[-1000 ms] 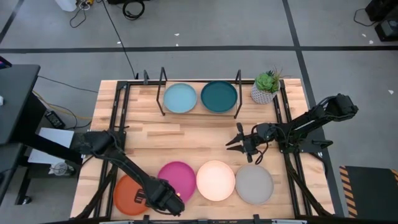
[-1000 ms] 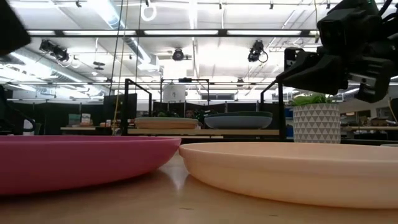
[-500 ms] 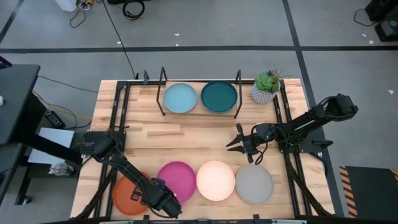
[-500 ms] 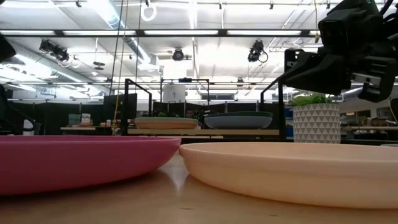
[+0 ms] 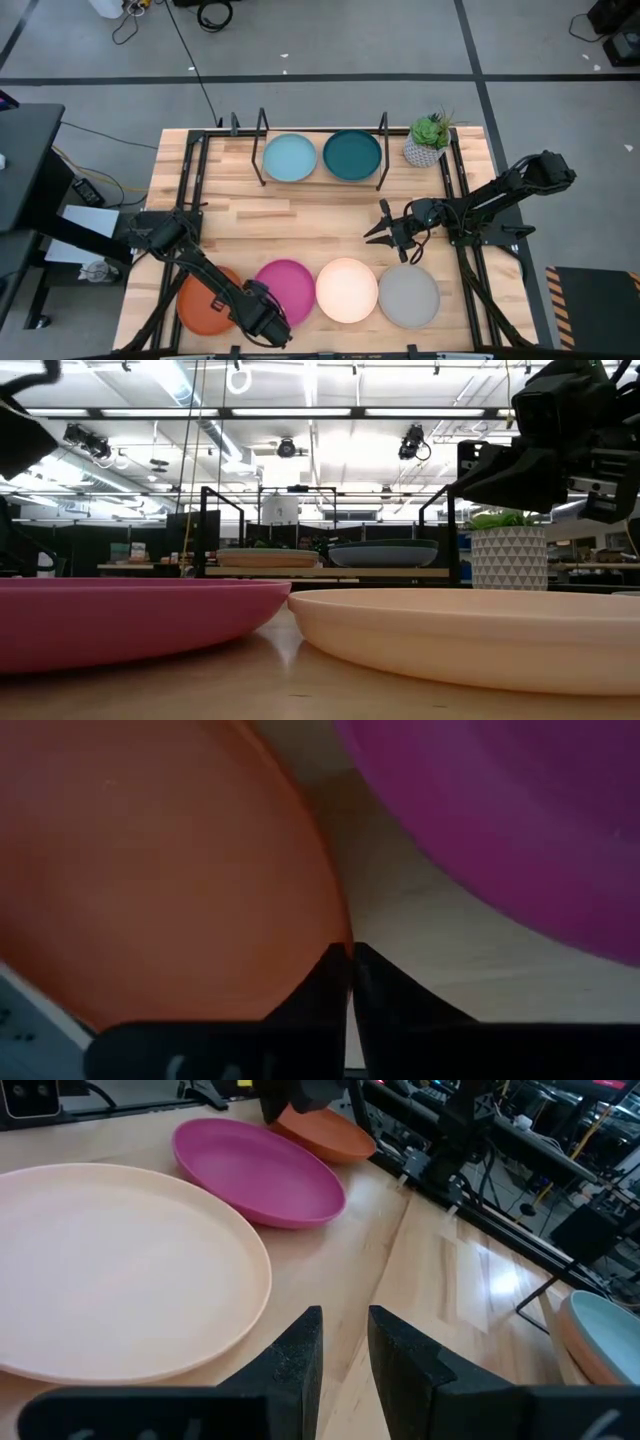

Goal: Place and stack plates onto a shelf
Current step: Stack the orange plate onto the green plate

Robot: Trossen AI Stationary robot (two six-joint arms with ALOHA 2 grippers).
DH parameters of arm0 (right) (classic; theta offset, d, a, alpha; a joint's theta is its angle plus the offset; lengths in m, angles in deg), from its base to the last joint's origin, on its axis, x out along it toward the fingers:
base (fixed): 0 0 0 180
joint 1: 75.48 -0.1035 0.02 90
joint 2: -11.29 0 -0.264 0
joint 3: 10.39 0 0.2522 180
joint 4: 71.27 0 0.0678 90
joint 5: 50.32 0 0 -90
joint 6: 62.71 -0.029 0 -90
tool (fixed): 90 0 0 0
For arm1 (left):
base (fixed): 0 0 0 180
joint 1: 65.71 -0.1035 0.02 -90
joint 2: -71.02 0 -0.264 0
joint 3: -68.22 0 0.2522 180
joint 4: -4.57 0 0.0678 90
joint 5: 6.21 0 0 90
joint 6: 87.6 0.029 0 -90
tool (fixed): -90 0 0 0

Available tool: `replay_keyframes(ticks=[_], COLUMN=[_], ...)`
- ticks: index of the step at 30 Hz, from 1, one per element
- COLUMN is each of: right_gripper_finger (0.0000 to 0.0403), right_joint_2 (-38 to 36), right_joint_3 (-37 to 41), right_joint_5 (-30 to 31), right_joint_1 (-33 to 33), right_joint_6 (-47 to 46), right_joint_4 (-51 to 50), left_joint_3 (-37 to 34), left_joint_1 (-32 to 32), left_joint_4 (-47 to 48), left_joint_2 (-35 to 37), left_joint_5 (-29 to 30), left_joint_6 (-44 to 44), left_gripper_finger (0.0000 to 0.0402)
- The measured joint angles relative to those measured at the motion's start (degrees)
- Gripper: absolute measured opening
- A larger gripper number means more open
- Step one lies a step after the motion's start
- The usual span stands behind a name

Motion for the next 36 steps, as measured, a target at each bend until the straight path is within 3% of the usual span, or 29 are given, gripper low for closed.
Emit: replay_keyframes(ticks=[4,10,14,18,22,27,30,36], right_gripper_finger=[0.0089,0.0089,0.0089,0.0089,0.0089,0.0089,0.0089,0.0089], right_joint_2=[0.0,0.0,0.0,0.0,0.0,0.0,0.0,0.0], right_joint_3=[0.0,0.0,0.0,0.0,0.0,0.0,0.0,0.0], right_joint_5=[0.0,0.0,0.0,0.9,4.2,7.2,7.4,7.3], right_joint_1=[0.0,0.0,0.0,0.0,0.0,0.0,-0.5,-2.8], right_joint_6=[-0.2,-0.5,-0.4,0.9,-1.4,-8.4,-13.5,-21.6], right_joint_4=[0.0,-0.2,-1.0,-3.7,-4.2,-3.9,-4.1,-4.5], left_joint_3=[0.0,0.0,0.0,0.0,0.0,0.0,0.0,0.0], left_joint_1=[-1.9,-5.6,-8.7,-12.4,-16.4,-22.0,-26.3,-34.9], left_joint_4=[2.4,2.5,2.0,1.5,1.2,1.1,-0.9,-6.7], left_joint_2=[2.0,8.0,9.5,9.5,9.5,9.5,9.5,9.5], left_joint_5=[1.6,13.7,21.9,27.7,39.0,49.0,51.1,49.2], left_joint_6=[2.8,13.4,36.5,65.5,85.5,111.5,122.2,141.6], left_gripper_finger=[0.001,0.001,0.001,0.0015,0.0013,0.0012,0.0012,0.0012])
